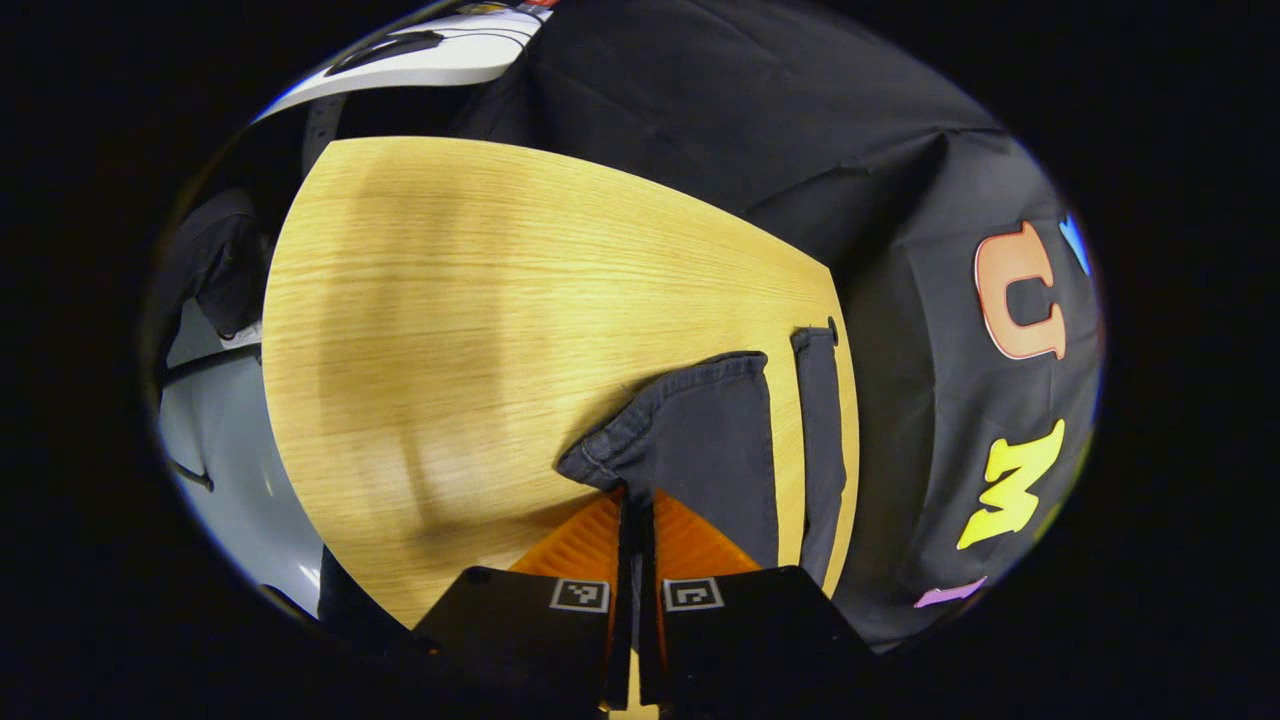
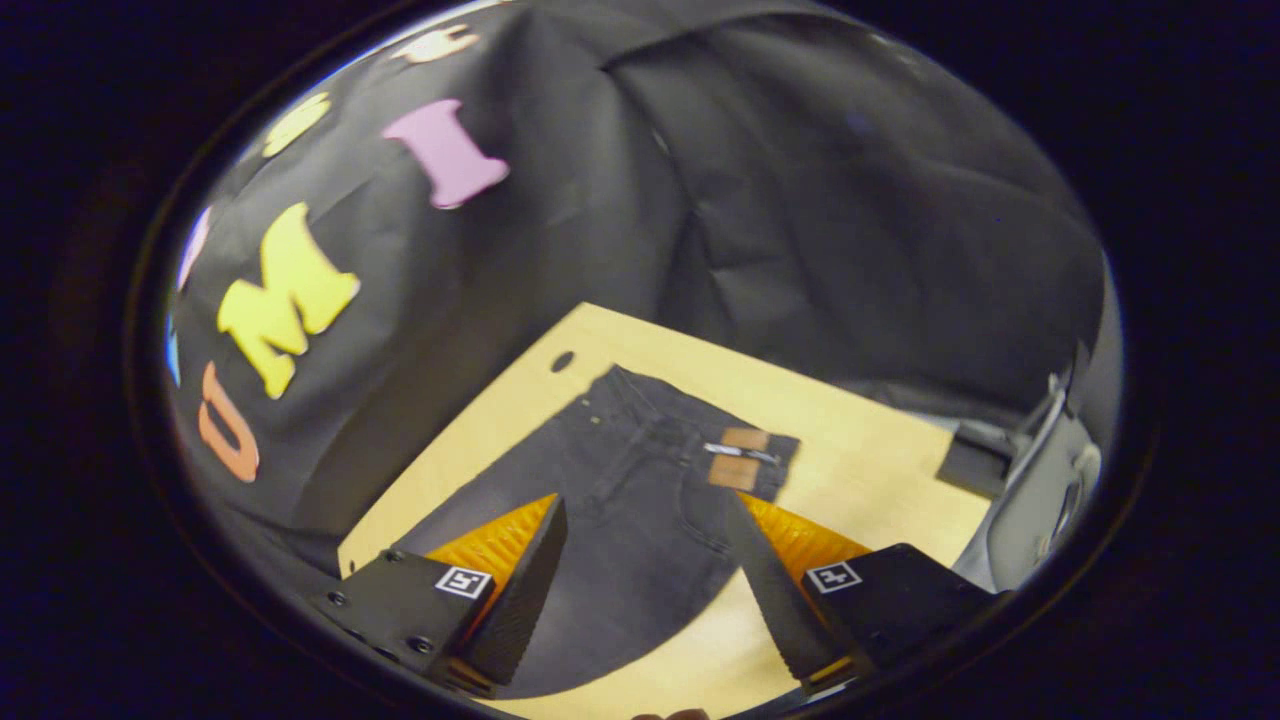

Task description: Grasp the waist and the cuffs of the jeans and fold them to make the two legs overlap; first hold the waist and fold one-third of the jeans toward the cuffs, then hold the cuffs and fold the remaining one-third in the same direction to finish folding.

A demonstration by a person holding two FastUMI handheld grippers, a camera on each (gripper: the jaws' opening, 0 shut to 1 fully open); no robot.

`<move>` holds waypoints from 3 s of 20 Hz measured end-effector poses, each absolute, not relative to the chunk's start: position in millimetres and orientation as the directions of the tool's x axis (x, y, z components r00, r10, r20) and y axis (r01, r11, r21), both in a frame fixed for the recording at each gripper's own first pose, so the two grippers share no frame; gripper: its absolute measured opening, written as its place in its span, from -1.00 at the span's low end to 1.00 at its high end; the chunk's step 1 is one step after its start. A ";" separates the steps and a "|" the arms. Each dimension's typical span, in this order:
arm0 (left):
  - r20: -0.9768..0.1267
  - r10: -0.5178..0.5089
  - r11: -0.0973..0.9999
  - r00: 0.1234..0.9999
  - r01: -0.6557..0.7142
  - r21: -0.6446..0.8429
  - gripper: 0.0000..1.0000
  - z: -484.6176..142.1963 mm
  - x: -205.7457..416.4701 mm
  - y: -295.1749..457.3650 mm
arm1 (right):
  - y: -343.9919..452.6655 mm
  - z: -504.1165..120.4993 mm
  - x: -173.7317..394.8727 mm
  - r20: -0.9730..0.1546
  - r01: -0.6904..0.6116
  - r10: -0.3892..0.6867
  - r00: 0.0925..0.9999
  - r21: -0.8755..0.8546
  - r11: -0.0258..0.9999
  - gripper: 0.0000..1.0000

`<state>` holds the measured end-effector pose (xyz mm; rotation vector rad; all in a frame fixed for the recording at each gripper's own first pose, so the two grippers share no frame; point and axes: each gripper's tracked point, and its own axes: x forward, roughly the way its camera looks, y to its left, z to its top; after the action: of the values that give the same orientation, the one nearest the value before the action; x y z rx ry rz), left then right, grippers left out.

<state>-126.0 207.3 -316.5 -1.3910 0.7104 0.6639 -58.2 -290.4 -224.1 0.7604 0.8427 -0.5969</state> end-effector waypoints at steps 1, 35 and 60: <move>-0.772 -0.006 0.053 0.635 -0.771 -0.635 -0.88 -316.8 -126.0 207.7 | -303.7 -236.5 -66.7 -0.852 0.757 -0.160 0.498 0.337 0.560 0.96; -0.712 -0.051 -0.180 0.700 -0.708 -0.683 -0.94 -230.8 -51.3 215.3 | -324.7 -258.2 -3.9 -0.863 0.740 0.115 0.493 0.485 0.466 -0.99; -0.770 0.057 -0.051 0.635 -0.768 -0.638 -0.94 -278.2 255.2 251.5 | -302.1 -336.9 225.3 -0.803 0.688 0.075 0.591 0.550 0.474 -0.99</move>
<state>255.2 251.5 -278.2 -1.4810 0.6293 0.7476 225.3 -302.1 -336.9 1.0272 0.8816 -0.4411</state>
